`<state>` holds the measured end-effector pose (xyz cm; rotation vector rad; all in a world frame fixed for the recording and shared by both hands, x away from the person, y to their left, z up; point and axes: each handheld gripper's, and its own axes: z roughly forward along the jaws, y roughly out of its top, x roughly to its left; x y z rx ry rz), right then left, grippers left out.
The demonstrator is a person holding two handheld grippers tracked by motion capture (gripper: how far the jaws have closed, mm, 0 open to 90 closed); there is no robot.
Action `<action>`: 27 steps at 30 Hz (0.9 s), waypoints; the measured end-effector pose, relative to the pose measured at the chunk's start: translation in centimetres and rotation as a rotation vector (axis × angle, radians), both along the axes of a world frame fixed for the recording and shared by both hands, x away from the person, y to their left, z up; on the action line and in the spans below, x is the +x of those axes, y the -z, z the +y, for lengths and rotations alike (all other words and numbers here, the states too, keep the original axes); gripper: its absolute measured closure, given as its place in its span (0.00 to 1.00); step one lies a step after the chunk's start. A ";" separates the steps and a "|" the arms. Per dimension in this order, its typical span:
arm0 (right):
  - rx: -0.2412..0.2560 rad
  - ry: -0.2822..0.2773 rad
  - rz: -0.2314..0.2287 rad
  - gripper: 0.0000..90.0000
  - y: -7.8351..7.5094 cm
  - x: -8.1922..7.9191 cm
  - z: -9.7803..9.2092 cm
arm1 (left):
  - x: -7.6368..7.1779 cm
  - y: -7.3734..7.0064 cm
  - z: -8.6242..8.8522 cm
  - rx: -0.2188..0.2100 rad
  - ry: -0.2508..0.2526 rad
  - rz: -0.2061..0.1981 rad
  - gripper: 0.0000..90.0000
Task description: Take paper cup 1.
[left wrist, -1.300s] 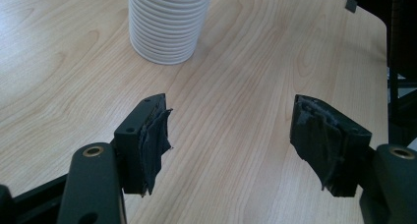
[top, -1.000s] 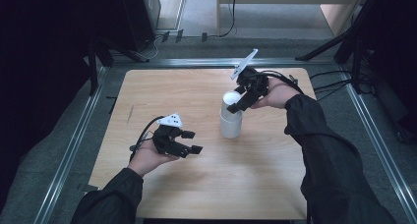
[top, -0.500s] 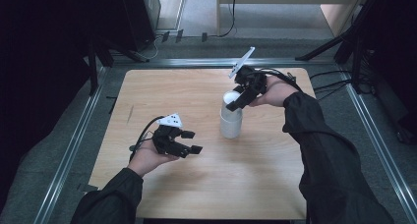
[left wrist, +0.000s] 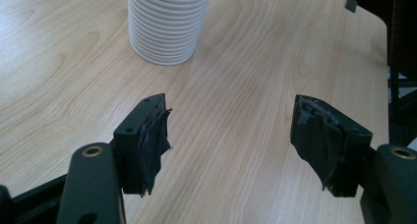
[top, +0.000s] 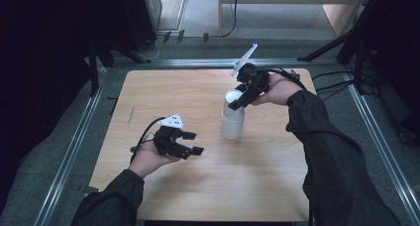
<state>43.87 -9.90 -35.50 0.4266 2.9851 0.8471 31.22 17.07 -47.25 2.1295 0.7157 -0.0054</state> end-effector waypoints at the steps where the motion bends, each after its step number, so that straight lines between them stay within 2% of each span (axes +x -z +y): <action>1: 0.002 -0.004 -0.003 0.39 -0.2 0.0 0.0 | 0.0 0.0 0.0 0.000 0.000 0.000 0.34; 7: 0.026 -0.002 -0.010 0.39 -1.5 -0.2 -0.1 | 0.0 0.0 0.1 -0.002 -0.002 -0.001 0.34; 15: 0.032 -0.007 -0.026 0.39 -3.5 -0.7 -0.4 | 0.0 0.0 0.1 -0.008 -0.004 0.000 0.34; 22: 0.050 0.014 -0.036 0.39 -5.1 -1.3 -0.9 | 0.1 0.0 0.1 -0.010 -0.005 0.000 0.34; 27: 0.068 0.013 -0.050 0.39 -6.9 -2.0 -1.6 | 0.1 0.0 0.1 -0.014 -0.007 -0.001 0.34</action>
